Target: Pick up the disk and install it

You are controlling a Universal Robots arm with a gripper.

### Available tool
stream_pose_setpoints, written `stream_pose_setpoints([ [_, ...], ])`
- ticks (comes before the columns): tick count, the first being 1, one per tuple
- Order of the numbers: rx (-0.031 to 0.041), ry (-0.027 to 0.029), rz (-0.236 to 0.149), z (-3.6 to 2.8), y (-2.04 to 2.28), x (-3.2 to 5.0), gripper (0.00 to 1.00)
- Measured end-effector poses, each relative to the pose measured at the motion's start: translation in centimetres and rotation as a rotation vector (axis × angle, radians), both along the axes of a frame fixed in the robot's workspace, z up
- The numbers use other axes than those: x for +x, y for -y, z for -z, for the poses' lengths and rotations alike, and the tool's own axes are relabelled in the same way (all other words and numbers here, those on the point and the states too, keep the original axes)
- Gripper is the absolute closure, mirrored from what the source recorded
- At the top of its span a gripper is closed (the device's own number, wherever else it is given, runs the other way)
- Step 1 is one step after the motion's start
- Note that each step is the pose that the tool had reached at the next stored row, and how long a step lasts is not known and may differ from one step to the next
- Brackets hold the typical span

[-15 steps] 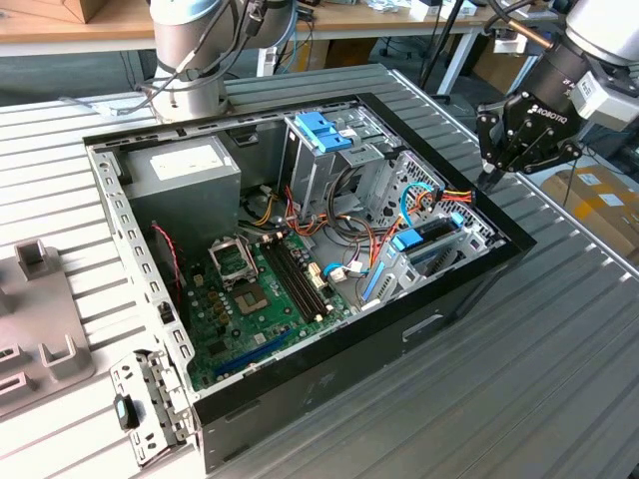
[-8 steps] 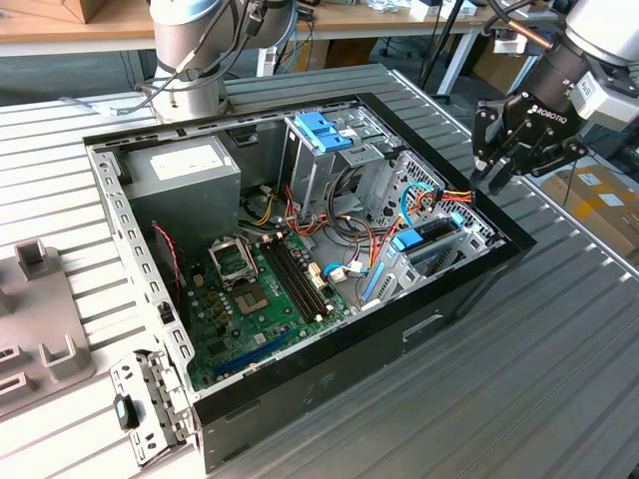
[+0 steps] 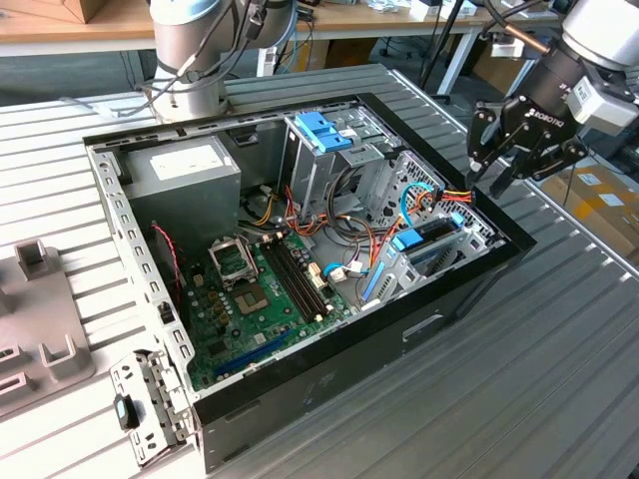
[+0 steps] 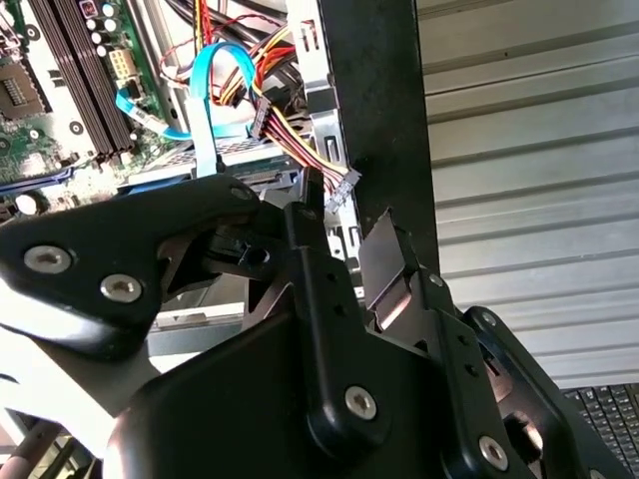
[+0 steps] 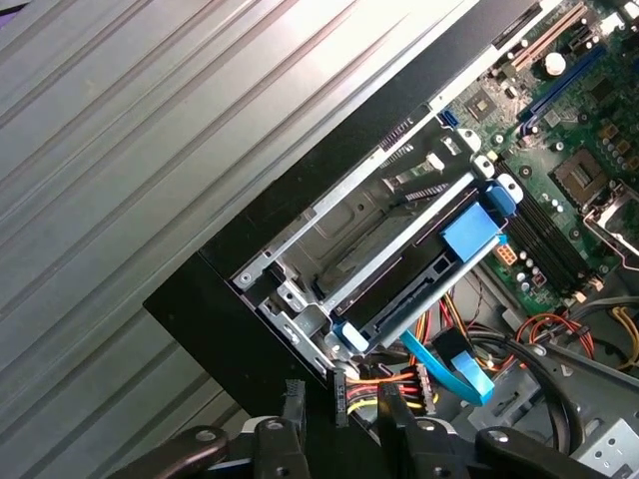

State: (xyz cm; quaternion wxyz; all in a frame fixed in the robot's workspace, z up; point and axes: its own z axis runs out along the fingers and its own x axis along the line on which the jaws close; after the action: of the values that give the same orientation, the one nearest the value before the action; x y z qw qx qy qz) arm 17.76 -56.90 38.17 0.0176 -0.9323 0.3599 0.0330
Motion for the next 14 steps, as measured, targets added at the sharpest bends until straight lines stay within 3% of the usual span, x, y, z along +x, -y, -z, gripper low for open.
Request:
stream_pose_setpoints([
  [14, 0.0013, 0.0001, 0.0, 1.84, -0.11, 0.11, 0.58],
])
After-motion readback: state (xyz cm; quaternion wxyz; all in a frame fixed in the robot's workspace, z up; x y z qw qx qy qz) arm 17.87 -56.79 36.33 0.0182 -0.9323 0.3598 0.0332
